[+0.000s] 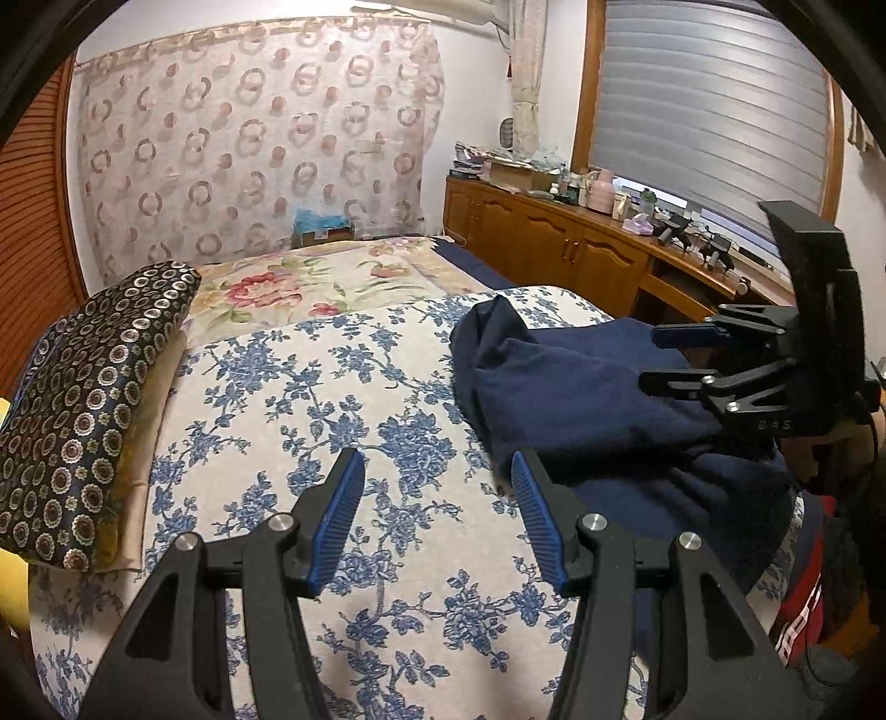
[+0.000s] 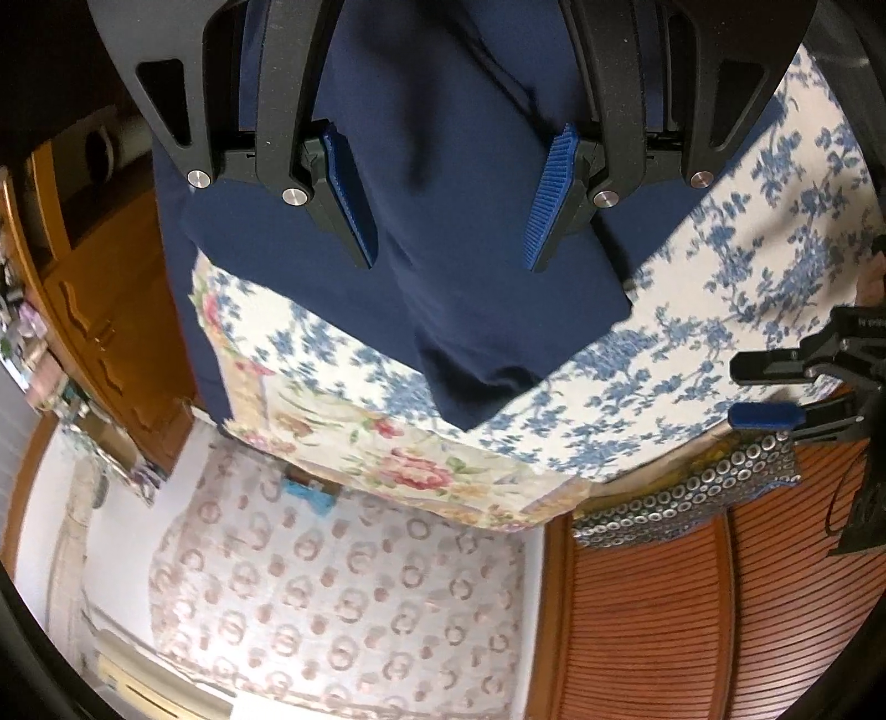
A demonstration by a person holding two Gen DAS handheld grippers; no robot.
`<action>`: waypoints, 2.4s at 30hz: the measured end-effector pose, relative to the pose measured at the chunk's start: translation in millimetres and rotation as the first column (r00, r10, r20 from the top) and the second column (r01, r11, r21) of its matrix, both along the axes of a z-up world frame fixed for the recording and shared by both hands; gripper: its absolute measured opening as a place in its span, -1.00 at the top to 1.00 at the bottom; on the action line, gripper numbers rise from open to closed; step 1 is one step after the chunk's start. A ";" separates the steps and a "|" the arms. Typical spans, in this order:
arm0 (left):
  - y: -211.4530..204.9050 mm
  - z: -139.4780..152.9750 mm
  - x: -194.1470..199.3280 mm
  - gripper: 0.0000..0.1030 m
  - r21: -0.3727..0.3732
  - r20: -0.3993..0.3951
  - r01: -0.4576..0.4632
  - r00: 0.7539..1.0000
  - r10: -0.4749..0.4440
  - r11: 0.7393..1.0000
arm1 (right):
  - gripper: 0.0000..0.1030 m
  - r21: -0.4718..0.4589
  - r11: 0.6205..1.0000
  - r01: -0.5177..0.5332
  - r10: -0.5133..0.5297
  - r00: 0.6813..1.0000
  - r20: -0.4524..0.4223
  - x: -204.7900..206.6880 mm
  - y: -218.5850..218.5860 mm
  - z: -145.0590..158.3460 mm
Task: Fold small clothes
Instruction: 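Grasp the folded navy shirt edge with the right gripper and lift it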
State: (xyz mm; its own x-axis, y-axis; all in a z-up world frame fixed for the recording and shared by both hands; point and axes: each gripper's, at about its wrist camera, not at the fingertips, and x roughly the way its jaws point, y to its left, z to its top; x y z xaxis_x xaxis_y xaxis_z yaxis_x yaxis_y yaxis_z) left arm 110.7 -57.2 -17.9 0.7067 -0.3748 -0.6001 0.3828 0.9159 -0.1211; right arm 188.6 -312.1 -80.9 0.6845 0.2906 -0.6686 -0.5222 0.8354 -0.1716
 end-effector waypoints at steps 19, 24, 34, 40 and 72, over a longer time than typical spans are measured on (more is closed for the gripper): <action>11.2 -9.6 -0.6 -0.06 -0.016 -0.017 -0.017 1.000 0.017 1.000 | -0.10 -0.056 0.978 -0.203 0.189 0.963 -0.191 27.7 75.1 -59.4; 8.1 -12.1 -0.2 -0.06 -0.012 -0.021 -0.009 1.000 0.008 1.000 | 0.36 -0.016 0.982 -0.187 0.181 0.965 -0.191 31.4 67.8 -56.4; 1.1 -11.7 -2.5 -0.06 -0.014 -0.019 0.016 1.000 -0.016 1.000 | 0.86 0.122 0.991 -0.051 0.053 0.998 -0.016 23.9 10.2 6.6; -5.3 -11.9 -4.1 -0.06 -0.014 -0.021 0.035 0.999 -0.036 0.999 | 0.86 0.168 0.983 0.069 -0.078 0.996 0.051 28.4 -49.3 48.9; -39.7 -23.7 -12.0 -0.06 -0.008 -0.050 0.115 0.992 -0.116 0.993 | 0.13 0.154 0.924 0.349 -0.344 0.937 -0.058 60.8 -137.4 12.0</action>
